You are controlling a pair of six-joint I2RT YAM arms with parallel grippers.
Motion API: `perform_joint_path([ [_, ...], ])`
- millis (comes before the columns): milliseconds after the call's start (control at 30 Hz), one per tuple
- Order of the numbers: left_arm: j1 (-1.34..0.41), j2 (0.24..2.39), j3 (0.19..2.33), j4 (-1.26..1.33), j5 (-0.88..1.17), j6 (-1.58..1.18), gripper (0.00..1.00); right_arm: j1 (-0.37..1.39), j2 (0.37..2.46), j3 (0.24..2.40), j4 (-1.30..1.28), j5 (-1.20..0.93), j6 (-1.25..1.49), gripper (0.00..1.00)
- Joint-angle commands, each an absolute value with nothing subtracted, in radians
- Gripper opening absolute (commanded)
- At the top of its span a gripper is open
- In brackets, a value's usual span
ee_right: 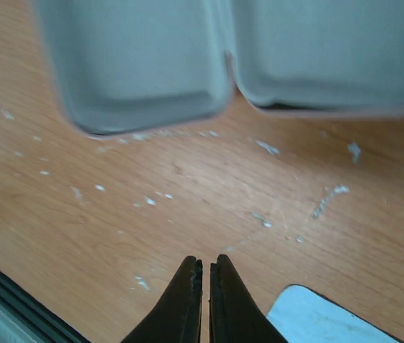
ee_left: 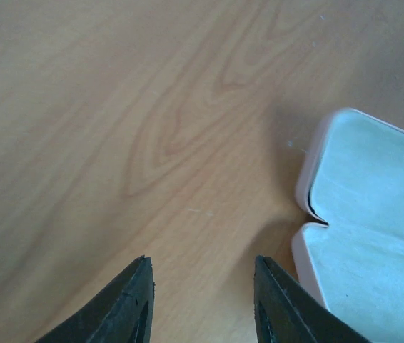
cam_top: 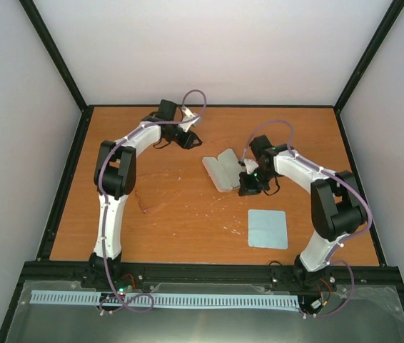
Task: Organize the sunglasses
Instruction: Adjust the sunglasses case at the center of the board.
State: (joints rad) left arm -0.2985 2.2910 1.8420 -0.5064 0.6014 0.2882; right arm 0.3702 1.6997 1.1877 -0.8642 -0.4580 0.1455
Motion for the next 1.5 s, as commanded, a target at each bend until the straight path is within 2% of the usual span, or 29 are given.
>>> perform_joint_path([
  [0, -0.366, 2.319, 1.886, -0.596, 0.603, 0.332, 0.40, 0.368, 1.745, 1.130, -0.801, -0.428, 0.206, 0.06],
  [367, -0.433, 2.333, 1.827, -0.597, 0.616, 0.309, 0.39, 0.373, 1.861, 1.137, -0.774, -0.380, 0.203, 0.06],
  [600, -0.434, 2.299, 1.754, -0.585, 0.610, 0.306, 0.39, 0.371, 1.958, 1.223, -0.767, -0.322, 0.208, 0.05],
  [833, -0.434, 2.286, 1.730, -0.572, 0.609, 0.307, 0.38, 0.372, 1.949, 1.263, -0.768, -0.327, 0.211, 0.07],
  [1233, -0.434, 2.197, 1.621, -0.534, 0.628, 0.271, 0.36, 0.346, 2.074, 1.495, -0.831, -0.154, 0.191, 0.09],
  [1367, -0.436, 2.165, 1.581, -0.519, 0.627, 0.264, 0.38, 0.344, 2.121, 1.573, -0.850, -0.141, 0.175, 0.08],
  [1467, -0.440, 2.143, 1.560, -0.513, 0.630, 0.248, 0.49, 0.343, 2.142, 1.600, -0.837, -0.146, 0.174, 0.09],
])
